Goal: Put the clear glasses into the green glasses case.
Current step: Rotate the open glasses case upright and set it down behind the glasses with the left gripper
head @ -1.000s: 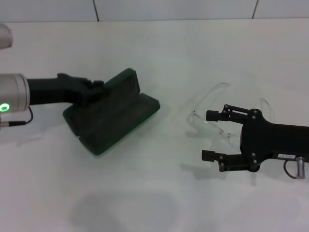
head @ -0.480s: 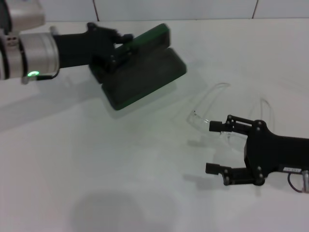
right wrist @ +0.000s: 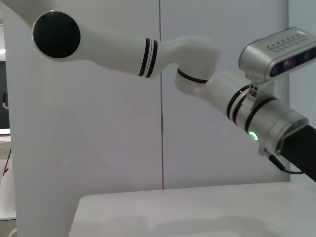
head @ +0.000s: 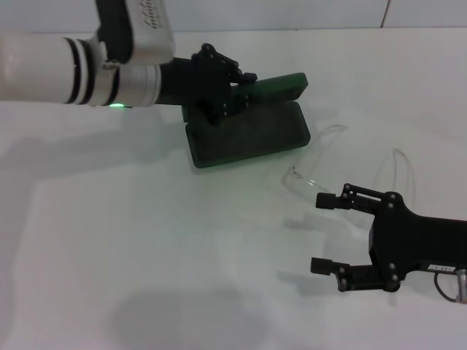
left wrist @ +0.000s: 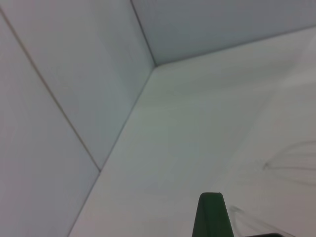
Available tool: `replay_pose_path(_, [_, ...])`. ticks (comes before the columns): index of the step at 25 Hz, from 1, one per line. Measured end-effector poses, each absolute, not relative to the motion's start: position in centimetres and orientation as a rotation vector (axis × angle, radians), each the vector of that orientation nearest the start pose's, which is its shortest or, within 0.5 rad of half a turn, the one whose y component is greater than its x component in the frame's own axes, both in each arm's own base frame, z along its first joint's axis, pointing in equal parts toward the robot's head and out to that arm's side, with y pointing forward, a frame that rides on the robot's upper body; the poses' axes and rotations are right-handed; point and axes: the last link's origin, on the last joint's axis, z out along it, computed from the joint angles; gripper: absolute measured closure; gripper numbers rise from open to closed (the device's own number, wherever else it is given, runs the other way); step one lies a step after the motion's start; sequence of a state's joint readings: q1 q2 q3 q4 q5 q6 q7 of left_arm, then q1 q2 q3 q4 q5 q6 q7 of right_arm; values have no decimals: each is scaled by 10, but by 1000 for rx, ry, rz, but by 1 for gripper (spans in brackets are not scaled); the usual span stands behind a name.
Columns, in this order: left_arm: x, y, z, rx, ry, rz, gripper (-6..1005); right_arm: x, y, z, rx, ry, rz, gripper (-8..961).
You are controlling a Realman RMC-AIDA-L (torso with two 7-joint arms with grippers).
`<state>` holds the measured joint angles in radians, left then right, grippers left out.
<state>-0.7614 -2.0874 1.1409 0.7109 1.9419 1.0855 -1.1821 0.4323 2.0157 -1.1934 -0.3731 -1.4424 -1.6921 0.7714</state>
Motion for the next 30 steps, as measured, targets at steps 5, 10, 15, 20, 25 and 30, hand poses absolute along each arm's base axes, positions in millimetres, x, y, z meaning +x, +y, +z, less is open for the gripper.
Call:
replay_pose_path(5, [-161, 414, -53, -2742, 219, -199, 785, 256, 266, -35, -2775, 44, 1054, 115])
replay_pose_path(10, [-159, 413, -55, -2754, 218, -199, 785, 256, 267, -35, -2775, 41, 1051, 115])
replay_pose_path(15, [-159, 411, -58, -2768, 234, -182, 786, 255, 269, -34, -2776, 31, 1048, 115])
replay_pose_path(20, [-159, 409, -63, -2777, 260, -152, 786, 254, 270, -34, -2778, 24, 1047, 115])
replay_pose_path(25, [-159, 410, -65, -2769, 249, -141, 770, 255, 271, -34, -2777, 25, 1038, 115])
replay_pose_path(30, [-159, 406, -72, -2796, 290, -106, 754, 255, 272, -34, -2776, 26, 1026, 116])
